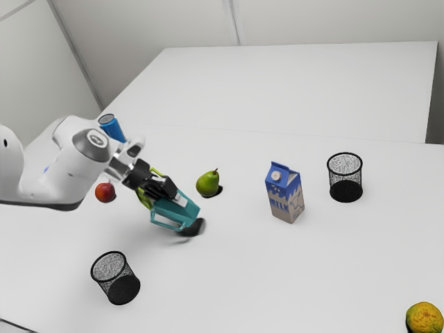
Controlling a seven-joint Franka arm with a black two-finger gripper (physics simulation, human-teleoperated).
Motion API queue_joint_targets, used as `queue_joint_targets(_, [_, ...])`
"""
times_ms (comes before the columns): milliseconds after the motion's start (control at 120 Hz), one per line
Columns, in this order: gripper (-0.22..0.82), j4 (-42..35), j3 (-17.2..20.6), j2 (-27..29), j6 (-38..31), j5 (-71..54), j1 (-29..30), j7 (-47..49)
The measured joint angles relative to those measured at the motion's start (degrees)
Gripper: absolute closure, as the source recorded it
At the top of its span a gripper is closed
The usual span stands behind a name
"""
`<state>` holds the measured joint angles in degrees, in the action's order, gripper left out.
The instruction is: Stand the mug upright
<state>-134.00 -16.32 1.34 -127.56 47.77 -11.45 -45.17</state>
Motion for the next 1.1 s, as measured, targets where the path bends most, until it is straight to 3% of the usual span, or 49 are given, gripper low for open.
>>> queue_joint_targets(342, [0.78, 3.9, 5.3, 0.5, -5.3, -27.5, -5.7, 11.1])
queue_joint_targets(583, [0.78, 6.9, 6.1, -1.3, -5.5, -42.0, -9.2, 19.0])
queue_joint_targets(825, [0.78, 6.9, 6.0, -3.2, -5.5, -46.3, -11.2, 25.4])
queue_joint_targets(1100, [0.78, 5.1, 5.2, -2.9, -5.5, -47.3, -5.9, 29.7])
